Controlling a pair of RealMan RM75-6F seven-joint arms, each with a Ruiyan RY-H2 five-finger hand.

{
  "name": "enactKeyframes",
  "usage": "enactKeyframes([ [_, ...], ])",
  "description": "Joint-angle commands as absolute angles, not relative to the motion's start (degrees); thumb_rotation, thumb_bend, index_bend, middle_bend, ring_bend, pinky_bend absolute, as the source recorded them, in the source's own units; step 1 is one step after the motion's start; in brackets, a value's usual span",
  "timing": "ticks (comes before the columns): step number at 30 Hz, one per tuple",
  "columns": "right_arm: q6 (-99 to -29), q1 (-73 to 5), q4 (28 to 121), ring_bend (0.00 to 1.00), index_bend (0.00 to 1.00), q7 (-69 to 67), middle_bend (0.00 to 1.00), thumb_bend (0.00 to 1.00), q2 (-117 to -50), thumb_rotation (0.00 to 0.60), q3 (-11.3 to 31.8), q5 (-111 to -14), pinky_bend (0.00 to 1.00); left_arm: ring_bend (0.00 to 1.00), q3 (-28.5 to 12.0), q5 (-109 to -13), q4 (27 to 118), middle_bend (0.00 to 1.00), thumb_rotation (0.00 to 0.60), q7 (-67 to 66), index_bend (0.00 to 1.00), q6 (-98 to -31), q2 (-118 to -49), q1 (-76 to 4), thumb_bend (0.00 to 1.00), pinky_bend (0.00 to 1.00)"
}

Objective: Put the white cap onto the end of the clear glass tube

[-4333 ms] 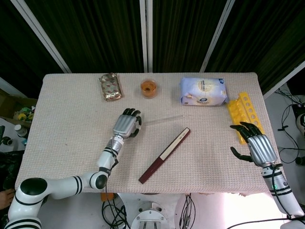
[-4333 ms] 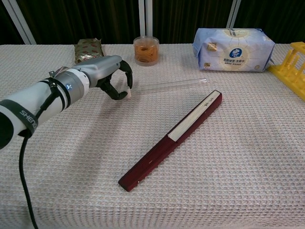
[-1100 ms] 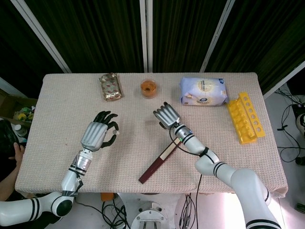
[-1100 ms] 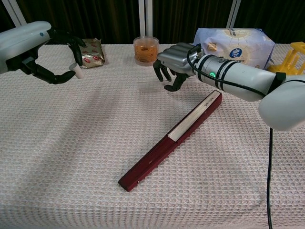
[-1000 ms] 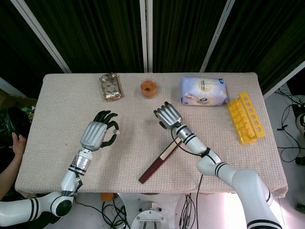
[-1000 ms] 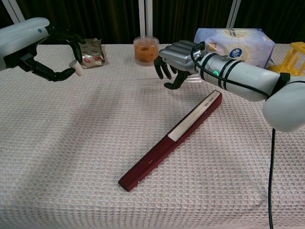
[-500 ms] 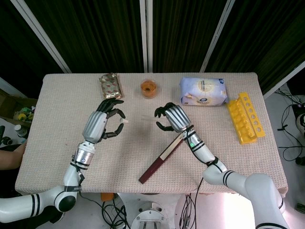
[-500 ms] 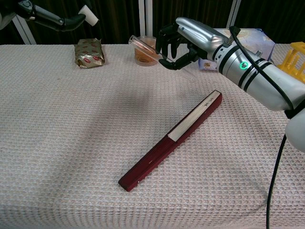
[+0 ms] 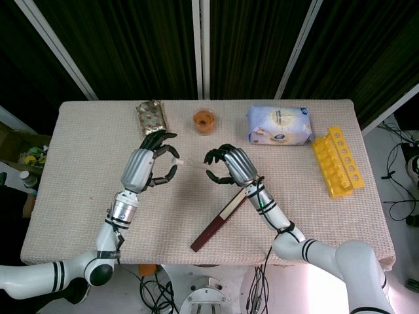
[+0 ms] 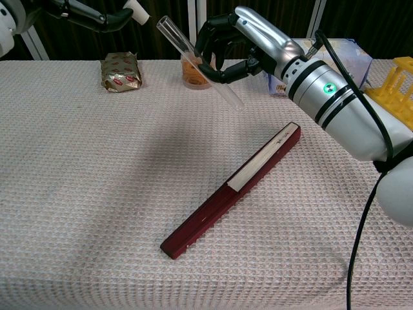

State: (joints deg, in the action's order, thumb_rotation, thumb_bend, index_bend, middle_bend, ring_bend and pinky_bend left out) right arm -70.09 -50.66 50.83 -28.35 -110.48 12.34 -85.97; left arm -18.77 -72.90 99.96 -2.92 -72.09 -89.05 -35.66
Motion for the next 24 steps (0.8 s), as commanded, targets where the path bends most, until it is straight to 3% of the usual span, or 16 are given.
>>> enactKeyframes([
  [1, -69.99, -50.95, 50.66, 0.51, 0.79, -28.44, 0.69, 0.61, -110.71, 0.6, 12.59, -86.08, 0.4, 0.08, -18.71, -72.98, 100.18, 0.18, 0.6, -3.26, 0.6, -72.3, -88.99, -35.72, 0.46, 0.1],
  [24, -69.48, -52.21, 51.64, 0.51, 0.79, -26.86, 0.69, 0.61, -111.15, 0.6, 13.67, -86.37, 0.4, 0.08, -18.64, -72.56, 100.63, 0.18, 0.6, -3.58, 0.59, -72.42, -89.28, -36.45, 0.46, 0.1],
])
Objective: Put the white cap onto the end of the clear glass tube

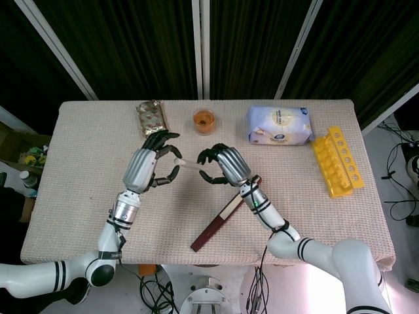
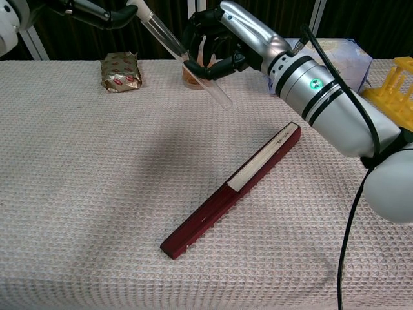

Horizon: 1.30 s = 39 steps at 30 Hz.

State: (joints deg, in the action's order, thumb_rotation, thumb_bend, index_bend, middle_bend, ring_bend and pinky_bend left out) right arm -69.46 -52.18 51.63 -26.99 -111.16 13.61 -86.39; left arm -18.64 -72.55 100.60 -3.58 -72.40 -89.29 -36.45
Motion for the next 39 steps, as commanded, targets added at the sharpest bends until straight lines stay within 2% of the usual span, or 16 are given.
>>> enactKeyframes([
  [1, -69.51, -52.23, 51.62, 0.51, 0.79, -26.79, 0.69, 0.61, -111.21, 0.6, 13.77, -86.3, 0.4, 0.08, -18.66, -72.57, 100.69, 0.18, 0.6, -3.57, 0.59, -72.48, -89.26, -36.46, 0.45, 0.1],
  [24, -70.04, -52.69, 51.2, 0.51, 0.79, -27.41, 0.69, 0.61, -111.96, 0.6, 14.45, -86.25, 0.4, 0.08, -18.5, -71.72, 100.32, 0.18, 0.6, -3.38, 0.59, -72.03, -89.81, -36.97, 0.45, 0.1],
  [26, -69.58, -52.61, 51.27, 0.51, 0.79, -27.04, 0.69, 0.61, -111.7, 0.6, 14.21, -86.19, 0.4, 0.08, -18.25, -71.8, 100.36, 0.17, 0.6, -3.47, 0.52, -71.71, -89.51, -36.99, 0.43, 0.1],
  [29, -68.83, -52.43, 51.47, 0.51, 0.79, -26.13, 0.69, 0.61, -111.05, 0.6, 13.73, -86.16, 0.4, 0.08, -18.05, -71.57, 100.71, 0.14, 0.597, -3.75, 0.34, -71.18, -88.74, -36.97, 0.38, 0.1],
  [31, -68.32, -52.32, 51.68, 0.51, 0.79, -25.35, 0.69, 0.61, -110.47, 0.6, 13.39, -86.19, 0.4, 0.08, -18.01, -71.67, 100.71, 0.12, 0.571, -3.99, 0.24, -71.32, -88.4, -36.87, 0.35, 0.1],
  [35, -66.04, -52.5, 52.15, 0.51, 0.79, -22.44, 0.69, 0.61, -108.5, 0.6, 12.22, -86.53, 0.4, 0.08, -17.71, -71.92, 100.63, 0.12, 0.513, -4.29, 0.2, -71.49, -87.41, -36.5, 0.34, 0.1],
  [39, -62.0, -53.75, 52.9, 0.51, 0.79, -18.67, 0.69, 0.61, -106.46, 0.6, 11.35, -86.55, 0.4, 0.08, -17.1, -71.97, 100.44, 0.12, 0.503, -5.52, 0.19, -71.64, -85.79, -35.89, 0.33, 0.1],
])
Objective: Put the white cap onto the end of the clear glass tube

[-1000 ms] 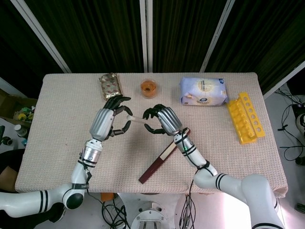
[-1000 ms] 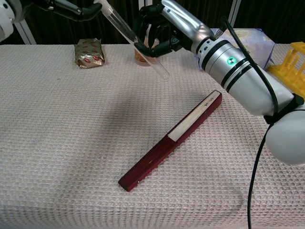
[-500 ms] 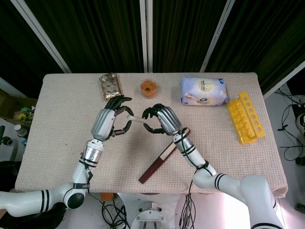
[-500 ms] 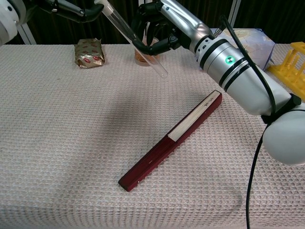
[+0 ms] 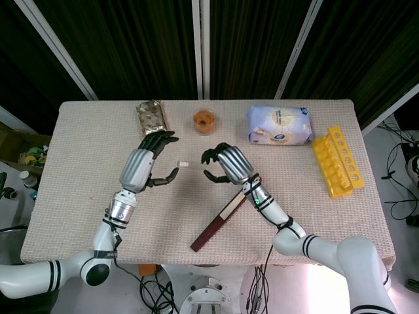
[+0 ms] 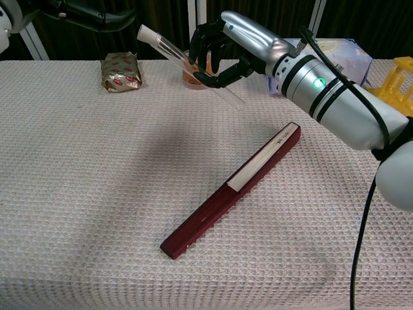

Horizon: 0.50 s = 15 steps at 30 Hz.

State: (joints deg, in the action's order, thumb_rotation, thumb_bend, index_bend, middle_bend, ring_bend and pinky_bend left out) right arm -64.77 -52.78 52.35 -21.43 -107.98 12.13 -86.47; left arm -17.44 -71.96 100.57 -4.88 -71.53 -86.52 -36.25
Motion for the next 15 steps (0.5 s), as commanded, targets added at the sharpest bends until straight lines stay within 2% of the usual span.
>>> enactKeyframes([
  [1, -60.74, -54.23, 52.95, 0.51, 0.79, -17.54, 0.69, 0.61, -106.07, 0.6, 11.18, -86.48, 0.4, 0.08, -16.87, -71.92, 100.34, 0.12, 0.503, -5.97, 0.19, -71.65, -85.35, -35.71, 0.33, 0.1],
  [6, -53.59, -57.34, 52.54, 0.51, 0.79, -11.59, 0.69, 0.61, -105.52, 0.6, 10.86, -85.44, 0.4, 0.08, -15.6, -71.26, 99.52, 0.12, 0.504, -8.29, 0.19, -72.22, -83.74, -34.44, 0.33, 0.1],
  [15, -44.28, -62.25, 47.42, 0.51, 0.79, 0.08, 0.69, 0.61, -109.04, 0.6, 10.16, -83.61, 0.4, 0.08, -13.95, -70.76, 98.4, 0.12, 0.505, -10.09, 0.19, -73.05, -83.09, -32.83, 0.32, 0.1],
])
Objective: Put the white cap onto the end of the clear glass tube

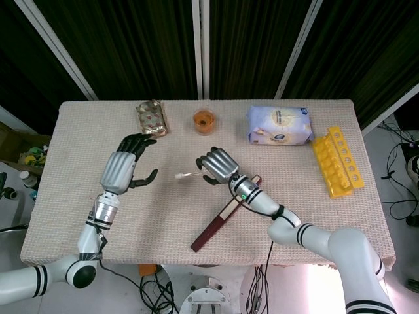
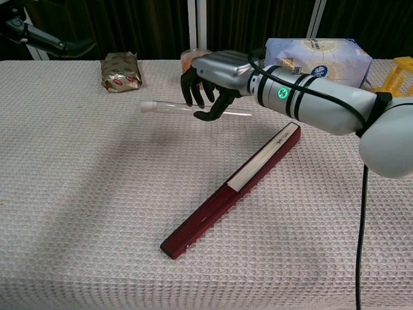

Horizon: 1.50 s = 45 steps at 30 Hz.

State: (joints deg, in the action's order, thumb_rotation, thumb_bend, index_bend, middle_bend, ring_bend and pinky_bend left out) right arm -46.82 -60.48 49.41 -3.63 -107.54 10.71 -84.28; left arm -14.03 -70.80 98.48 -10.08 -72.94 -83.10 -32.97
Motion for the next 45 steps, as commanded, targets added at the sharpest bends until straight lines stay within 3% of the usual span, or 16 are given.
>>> enactKeyframes([
  [1, -43.93, -62.44, 47.18, 0.51, 0.79, 0.86, 0.69, 0.61, -109.44, 0.6, 10.13, -83.44, 0.4, 0.08, -13.9, -70.73, 98.36, 0.12, 0.505, -10.02, 0.19, -73.1, -83.11, -32.72, 0.32, 0.1],
  [9, -42.47, -63.29, 45.01, 0.5, 0.78, 6.21, 0.65, 0.61, -111.98, 0.6, 9.73, -82.5, 0.39, 0.08, -13.69, -71.0, 97.85, 0.12, 0.502, -9.2, 0.19, -73.35, -83.24, -32.09, 0.32, 0.1],
  [16, -42.53, -62.68, 45.39, 0.4, 0.57, 8.5, 0.51, 0.48, -112.45, 0.6, 10.16, -81.0, 0.33, 0.08, -13.62, -71.38, 97.83, 0.12, 0.503, -8.91, 0.19, -73.56, -83.15, -31.69, 0.32, 0.1],
  [20, -42.55, -62.09, 46.5, 0.34, 0.46, 9.67, 0.44, 0.47, -112.17, 0.6, 10.37, -80.06, 0.29, 0.08, -13.58, -71.48, 97.93, 0.12, 0.502, -8.79, 0.19, -73.48, -83.21, -31.58, 0.32, 0.1],
  [27, -43.51, -60.71, 49.61, 0.3, 0.37, 11.05, 0.39, 0.47, -110.08, 0.6, 10.82, -78.82, 0.25, 0.08, -13.62, -71.81, 98.46, 0.12, 0.505, -9.05, 0.19, -73.74, -82.58, -31.23, 0.32, 0.1],
  [31, -47.39, -57.95, 56.58, 0.27, 0.32, 10.57, 0.36, 0.46, -104.02, 0.6, 11.83, -78.35, 0.25, 0.08, -13.61, -71.33, 98.99, 0.12, 0.503, -10.24, 0.19, -73.9, -79.88, -30.43, 0.32, 0.1],
  [36, -54.45, -50.83, 69.76, 0.27, 0.31, 9.19, 0.35, 0.46, -91.4, 0.6, 12.8, -76.68, 0.25, 0.08, -12.83, -70.01, 100.33, 0.12, 0.51, -11.8, 0.19, -74.87, -74.0, -27.75, 0.32, 0.1],
  [41, -61.05, -42.22, 79.51, 0.27, 0.31, 8.87, 0.35, 0.46, -79.24, 0.6, 10.94, -75.34, 0.25, 0.08, -11.55, -69.47, 101.03, 0.12, 0.596, -11.74, 0.21, -76.97, -67.86, -23.97, 0.32, 0.1],
  [45, -67.31, -35.14, 84.98, 0.26, 0.27, 5.86, 0.33, 0.46, -71.84, 0.6, 9.14, -75.41, 0.25, 0.08, -9.21, -71.32, 99.59, 0.13, 0.6, -13.49, 0.22, -79.69, -63.26, -20.6, 0.32, 0.1],
])
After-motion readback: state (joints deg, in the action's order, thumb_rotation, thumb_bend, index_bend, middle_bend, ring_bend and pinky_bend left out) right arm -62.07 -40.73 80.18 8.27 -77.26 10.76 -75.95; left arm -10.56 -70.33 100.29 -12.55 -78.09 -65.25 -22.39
